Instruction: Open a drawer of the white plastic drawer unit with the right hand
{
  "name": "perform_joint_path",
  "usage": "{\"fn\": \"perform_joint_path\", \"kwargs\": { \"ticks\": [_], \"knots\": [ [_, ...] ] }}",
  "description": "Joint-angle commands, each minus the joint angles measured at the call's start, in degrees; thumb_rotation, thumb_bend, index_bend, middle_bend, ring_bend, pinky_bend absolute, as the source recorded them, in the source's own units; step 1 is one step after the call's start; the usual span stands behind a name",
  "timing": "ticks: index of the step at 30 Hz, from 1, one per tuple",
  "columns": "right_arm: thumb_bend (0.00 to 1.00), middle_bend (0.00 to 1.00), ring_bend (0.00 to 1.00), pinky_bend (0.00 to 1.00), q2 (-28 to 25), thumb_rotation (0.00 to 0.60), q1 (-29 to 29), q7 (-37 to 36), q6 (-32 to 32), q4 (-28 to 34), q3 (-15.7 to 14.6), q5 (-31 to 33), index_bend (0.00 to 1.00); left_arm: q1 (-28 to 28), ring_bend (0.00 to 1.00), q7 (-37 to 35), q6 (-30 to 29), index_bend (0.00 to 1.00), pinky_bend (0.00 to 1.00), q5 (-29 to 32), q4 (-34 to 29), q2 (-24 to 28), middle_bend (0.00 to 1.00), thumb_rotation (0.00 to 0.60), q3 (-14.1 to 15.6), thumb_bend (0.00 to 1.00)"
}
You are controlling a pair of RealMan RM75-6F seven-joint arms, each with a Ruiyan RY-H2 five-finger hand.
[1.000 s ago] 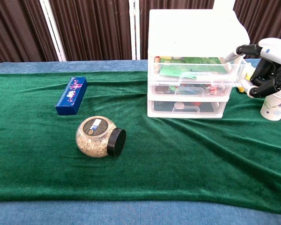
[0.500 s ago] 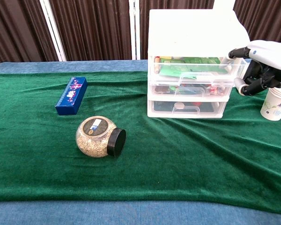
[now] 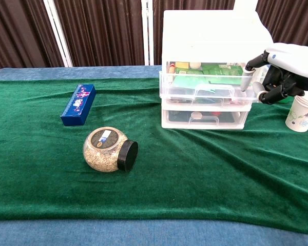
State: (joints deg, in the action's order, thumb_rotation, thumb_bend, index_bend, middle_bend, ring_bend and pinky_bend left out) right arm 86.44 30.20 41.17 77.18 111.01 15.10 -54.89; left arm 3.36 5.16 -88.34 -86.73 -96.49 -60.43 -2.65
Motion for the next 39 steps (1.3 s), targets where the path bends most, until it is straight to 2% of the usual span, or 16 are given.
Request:
{"fn": "perform_joint_path", "kwargs": {
  "ticks": [1,19,26,29,36,39],
  "knots": [
    [0.60,0.98,1.00,0.84,-0.45,0.600,-0.36,0.49,0.86,1.05,-1.06,-0.20,0.49,0.02,0.00,0.12,0.05,0.00,0.00,-0.01,-0.05,-0.03,0.00,0.600,0.02,0.16],
    [0.60,0.98,1.00,0.84,-2.75,0.600,-3.67,-2.96,2.92,4.87,-7.02,-5.75,0.51,-0.20,0.00,0.46,-0.24,0.00,0.00,-0.37,-0.62,0.09,0.00,0.600,0.22,0.16],
    [0.60,0.98,1.00,0.84,-3.03,0.600,-4.25,-3.70,2.94,4.92,-7.57,-6.10,0.50,-0.27,0.00,0.40,-0.41,0.00,0.00,-0.54,-0.63,0.11,0.00,0.600,0.23,0.16],
    [0.60,0.96,0.98,0.84,-3.25,0.600,-4.40,-4.99,2.77,4.42,-7.65,-7.59,0.46,-0.20,0.00,0.44,-0.20,0.00,0.00,-0.32,-0.53,0.03,0.00,0.600,0.16,0.16],
    [0.56,0.91,0.94,0.82,-3.36,0.600,-5.35,-7.64,4.54,2.55,-8.73,-15.64,0.19,-0.15,0.00,0.54,-0.25,0.00,0.00,-0.35,-0.25,-0.21,0.00,0.600,0.08,0.16],
    [0.55,0.91,0.94,0.82,-4.03,0.600,-6.24,-8.32,5.51,2.96,-9.56,-18.10,0.16,-0.16,0.00,0.52,-0.30,0.00,0.00,-0.40,-0.22,-0.24,0.00,0.600,0.08,0.16]
  ]
}}
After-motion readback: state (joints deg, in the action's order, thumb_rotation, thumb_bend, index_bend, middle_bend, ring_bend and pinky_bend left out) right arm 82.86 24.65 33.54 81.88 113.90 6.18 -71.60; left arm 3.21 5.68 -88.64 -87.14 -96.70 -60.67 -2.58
